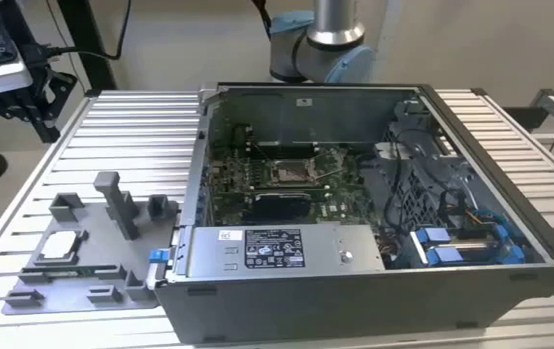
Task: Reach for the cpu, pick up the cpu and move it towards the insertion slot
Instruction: 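Reach for the cpu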
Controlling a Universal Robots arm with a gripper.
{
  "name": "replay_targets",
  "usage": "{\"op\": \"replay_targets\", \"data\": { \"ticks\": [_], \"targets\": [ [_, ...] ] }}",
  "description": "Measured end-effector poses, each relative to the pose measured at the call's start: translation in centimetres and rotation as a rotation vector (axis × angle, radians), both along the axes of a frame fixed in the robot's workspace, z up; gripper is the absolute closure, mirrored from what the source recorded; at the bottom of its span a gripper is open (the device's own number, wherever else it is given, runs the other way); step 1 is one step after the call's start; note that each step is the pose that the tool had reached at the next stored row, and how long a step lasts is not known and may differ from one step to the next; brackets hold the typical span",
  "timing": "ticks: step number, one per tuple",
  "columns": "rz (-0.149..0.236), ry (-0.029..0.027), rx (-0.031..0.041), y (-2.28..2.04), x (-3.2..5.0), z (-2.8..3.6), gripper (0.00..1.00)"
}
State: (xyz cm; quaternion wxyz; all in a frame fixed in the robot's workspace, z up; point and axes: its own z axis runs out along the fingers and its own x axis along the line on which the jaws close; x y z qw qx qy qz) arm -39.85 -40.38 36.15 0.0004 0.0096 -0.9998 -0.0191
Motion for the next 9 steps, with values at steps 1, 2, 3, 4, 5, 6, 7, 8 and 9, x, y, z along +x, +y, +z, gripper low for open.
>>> {"op": "replay_targets", "data": {
  "ticks": [1,2,3,4,5,6,7,8,9],
  "targets": [
    [0.000,0.0000,0.0000,0.00,0.00,0.00,1.00],
    [0.000,-0.0001,0.0000,0.00,0.00,0.00,1.00],
    [0.000,0.0000,0.0000,0.00,0.00,0.00,1.00],
    [0.000,0.0000,0.0000,0.00,0.00,0.00,1.00],
    [0.000,0.0000,0.0000,0.00,0.00,0.00,1.00],
    [0.000,0.0000,0.0000,0.00,0.00,0.00,1.00],
    [0.000,0.0000,0.0000,0.00,0.00,0.00,1.00],
    [0.000,0.0000,0.0000,0.00,0.00,0.00,1.00],
    [0.000,0.0000,0.0000,0.00,0.00,0.00,1.00]
  ]
}}
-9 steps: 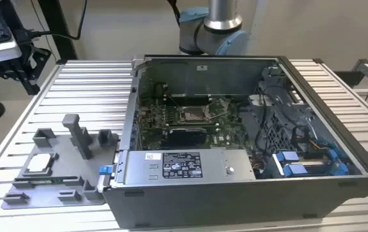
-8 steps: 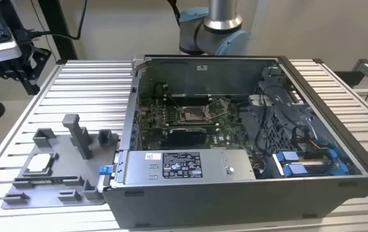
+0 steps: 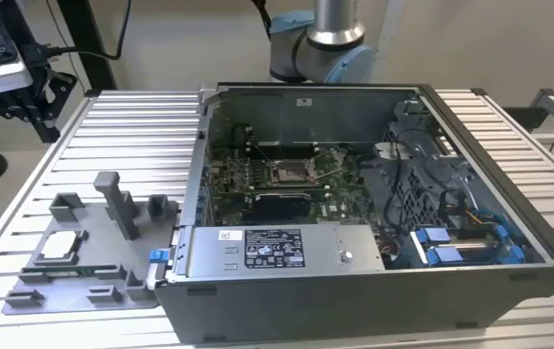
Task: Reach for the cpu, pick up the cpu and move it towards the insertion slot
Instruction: 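Reach for the cpu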
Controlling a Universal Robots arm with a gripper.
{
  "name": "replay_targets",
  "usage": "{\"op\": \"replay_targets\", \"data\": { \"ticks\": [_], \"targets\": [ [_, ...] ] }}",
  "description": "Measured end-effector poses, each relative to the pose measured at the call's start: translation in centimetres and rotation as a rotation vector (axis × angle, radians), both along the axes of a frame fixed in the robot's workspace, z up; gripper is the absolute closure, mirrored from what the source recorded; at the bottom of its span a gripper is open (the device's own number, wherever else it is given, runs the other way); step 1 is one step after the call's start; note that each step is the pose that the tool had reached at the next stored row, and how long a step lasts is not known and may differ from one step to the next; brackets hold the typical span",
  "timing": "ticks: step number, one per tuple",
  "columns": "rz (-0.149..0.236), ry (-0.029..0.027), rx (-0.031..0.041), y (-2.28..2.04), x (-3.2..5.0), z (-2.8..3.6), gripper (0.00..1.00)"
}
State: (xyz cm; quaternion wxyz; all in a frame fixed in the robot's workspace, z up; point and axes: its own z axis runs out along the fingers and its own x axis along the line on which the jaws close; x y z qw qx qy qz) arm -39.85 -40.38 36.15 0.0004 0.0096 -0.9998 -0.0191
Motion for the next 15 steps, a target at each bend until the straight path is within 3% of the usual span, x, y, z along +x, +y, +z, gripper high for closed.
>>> {"op": "replay_targets", "data": {
  "ticks": [5,9,15],
  "targets": [
    [0.000,0.0002,-0.0001,-0.01,-0.12,0.00,1.00],
    [0.000,-0.0001,0.0000,-0.15,-0.79,-0.04,1.00],
    [0.000,0.0000,0.0000,-0.99,-1.42,-0.07,1.00]
  ]
}}
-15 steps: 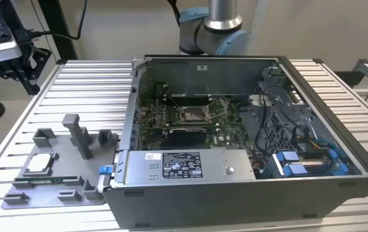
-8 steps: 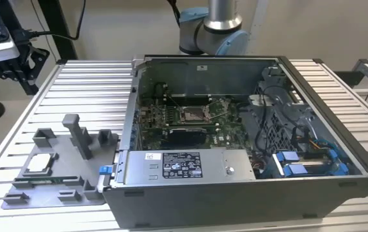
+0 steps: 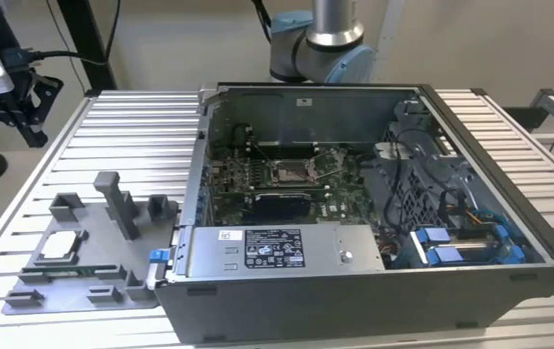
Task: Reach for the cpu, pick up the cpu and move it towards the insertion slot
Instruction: 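Reach for the cpu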
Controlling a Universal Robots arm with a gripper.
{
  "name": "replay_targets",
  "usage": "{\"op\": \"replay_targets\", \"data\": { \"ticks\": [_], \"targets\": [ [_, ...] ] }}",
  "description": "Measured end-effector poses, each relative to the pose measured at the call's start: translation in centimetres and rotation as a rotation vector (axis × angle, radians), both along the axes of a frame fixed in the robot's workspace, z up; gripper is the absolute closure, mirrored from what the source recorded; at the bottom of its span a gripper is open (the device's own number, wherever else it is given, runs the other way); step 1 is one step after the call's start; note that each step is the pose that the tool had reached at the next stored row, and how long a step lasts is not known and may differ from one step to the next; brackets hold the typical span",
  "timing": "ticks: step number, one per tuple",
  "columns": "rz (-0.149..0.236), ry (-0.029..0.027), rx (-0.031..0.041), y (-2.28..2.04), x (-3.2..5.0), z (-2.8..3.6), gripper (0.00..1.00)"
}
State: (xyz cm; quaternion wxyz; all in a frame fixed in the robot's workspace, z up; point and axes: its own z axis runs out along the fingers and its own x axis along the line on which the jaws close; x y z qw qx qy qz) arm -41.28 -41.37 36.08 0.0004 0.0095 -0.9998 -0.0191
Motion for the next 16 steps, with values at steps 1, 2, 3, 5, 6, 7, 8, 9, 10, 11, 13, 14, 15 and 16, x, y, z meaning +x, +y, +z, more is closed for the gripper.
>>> {"op": "replay_targets", "data": {
  "ticks": [1,2,3,5,6,7,8,9,10,11,13,14,15,16],
  "targets": [
    [0.000,0.0001,0.0000,-0.14,-0.07,0.00,1.00],
    [0.000,0.0000,0.0000,-0.30,-0.14,-0.01,1.00],
    [0.000,0.0000,-0.0001,-0.47,-0.20,-0.01,1.00],
    [0.000,0.0000,0.0000,-0.85,-0.29,-0.02,1.00],
    [0.000,0.0000,0.0000,-1.07,-0.37,-0.03,1.00],
    [0.000,0.0000,0.0000,-1.27,-0.45,-0.04,1.00],
    [0.000,0.0000,0.0000,-1.49,-0.57,-0.05,1.00],
    [0.000,0.0000,0.0000,-1.67,-0.67,-0.06,1.00],
    [0.000,0.0000,0.0000,-1.84,-0.77,-0.06,1.00],
    [0.000,0.0000,0.0000,-2.00,-0.85,-0.07,1.00],
    [0.000,0.0000,0.0000,-2.34,-0.99,-0.09,1.00],
    [0.000,0.0000,0.0000,-2.51,-1.05,-0.10,1.00],
    [0.000,0.0001,0.0000,-2.66,-1.10,-0.11,1.00],
    [0.000,0.0001,0.0000,-2.78,-1.12,-0.13,1.00]
  ]
}}
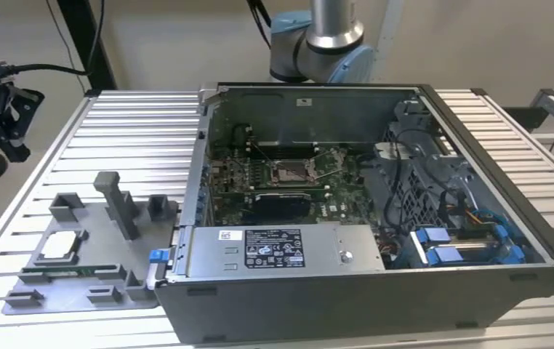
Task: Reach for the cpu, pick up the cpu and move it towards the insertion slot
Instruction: 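Reach for the cpu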
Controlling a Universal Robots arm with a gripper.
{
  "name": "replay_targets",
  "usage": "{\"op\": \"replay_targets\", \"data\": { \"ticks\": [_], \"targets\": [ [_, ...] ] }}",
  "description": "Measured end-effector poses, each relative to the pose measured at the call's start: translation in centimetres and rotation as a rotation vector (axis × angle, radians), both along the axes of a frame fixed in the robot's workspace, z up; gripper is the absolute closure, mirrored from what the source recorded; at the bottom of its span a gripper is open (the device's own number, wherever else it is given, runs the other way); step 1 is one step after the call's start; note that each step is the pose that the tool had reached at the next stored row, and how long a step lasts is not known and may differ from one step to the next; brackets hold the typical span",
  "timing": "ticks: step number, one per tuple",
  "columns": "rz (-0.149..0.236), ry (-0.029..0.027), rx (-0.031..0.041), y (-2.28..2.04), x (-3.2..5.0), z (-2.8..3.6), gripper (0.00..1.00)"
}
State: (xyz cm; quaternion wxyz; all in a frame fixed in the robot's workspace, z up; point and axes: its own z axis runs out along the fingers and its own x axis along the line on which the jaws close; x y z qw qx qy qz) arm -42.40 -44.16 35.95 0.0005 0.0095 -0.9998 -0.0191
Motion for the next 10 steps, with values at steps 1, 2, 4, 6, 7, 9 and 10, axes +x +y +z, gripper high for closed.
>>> {"op": "replay_targets", "data": {
  "ticks": [1,2,4,6,7,9,10],
  "targets": [
    [0.000,-0.0001,0.0000,-0.10,0.00,-0.01,1.00],
    [0.000,-0.0001,0.0000,-0.16,0.00,-0.02,1.00],
    [0.000,0.0003,-0.0001,-0.22,0.00,-0.01,1.00],
    [0.000,0.0002,0.0001,-0.27,0.00,-0.01,1.00],
    [0.000,0.0002,0.0000,-0.28,0.00,-0.01,1.00],
    [0.000,0.0002,0.0000,-0.29,0.00,-0.01,1.00],
    [0.000,0.0003,0.0000,-0.29,0.00,-0.01,1.00]
  ]
}}
